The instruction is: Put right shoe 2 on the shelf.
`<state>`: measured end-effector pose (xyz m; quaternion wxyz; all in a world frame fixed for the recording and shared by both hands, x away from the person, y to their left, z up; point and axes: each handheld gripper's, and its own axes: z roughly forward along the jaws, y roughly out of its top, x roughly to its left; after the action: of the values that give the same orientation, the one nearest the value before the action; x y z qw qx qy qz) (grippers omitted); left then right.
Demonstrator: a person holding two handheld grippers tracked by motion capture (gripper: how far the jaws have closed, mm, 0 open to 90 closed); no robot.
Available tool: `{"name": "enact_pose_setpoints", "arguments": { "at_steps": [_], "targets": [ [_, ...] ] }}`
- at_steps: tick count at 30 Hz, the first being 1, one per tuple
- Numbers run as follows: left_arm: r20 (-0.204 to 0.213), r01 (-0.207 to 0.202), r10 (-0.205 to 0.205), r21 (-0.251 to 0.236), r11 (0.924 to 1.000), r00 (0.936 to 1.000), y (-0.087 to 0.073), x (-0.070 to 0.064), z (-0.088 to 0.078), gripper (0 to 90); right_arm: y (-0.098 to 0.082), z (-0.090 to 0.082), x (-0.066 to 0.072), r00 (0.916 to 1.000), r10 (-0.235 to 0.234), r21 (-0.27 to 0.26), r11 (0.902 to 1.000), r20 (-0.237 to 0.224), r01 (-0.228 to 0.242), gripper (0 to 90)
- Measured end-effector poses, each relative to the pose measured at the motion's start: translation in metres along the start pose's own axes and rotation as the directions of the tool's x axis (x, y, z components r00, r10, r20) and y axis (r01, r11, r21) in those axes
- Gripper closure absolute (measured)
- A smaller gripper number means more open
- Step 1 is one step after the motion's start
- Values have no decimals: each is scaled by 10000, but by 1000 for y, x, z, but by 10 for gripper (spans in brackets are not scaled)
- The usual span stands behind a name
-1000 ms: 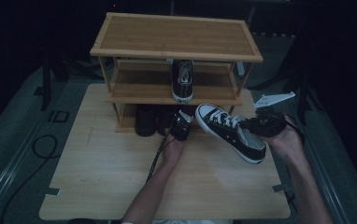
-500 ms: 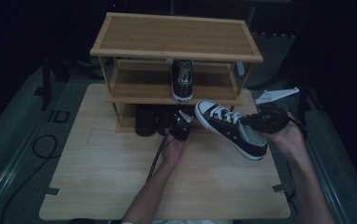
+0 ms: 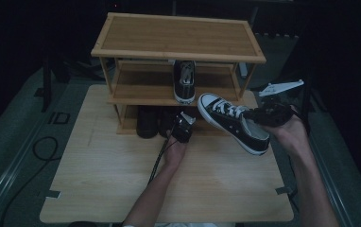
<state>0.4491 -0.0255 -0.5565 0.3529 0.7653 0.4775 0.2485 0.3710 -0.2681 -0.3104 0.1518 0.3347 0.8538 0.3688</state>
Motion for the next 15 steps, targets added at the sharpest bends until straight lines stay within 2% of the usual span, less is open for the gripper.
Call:
{"name": "enact_pose_setpoints", "arguments": {
  "at_steps": [15],
  "targets": [
    [9,-40,40,25,10000,10000,0,0,0,900,16,11,-17,9991,409,-9,9992,150,-408,881]
  ]
}}
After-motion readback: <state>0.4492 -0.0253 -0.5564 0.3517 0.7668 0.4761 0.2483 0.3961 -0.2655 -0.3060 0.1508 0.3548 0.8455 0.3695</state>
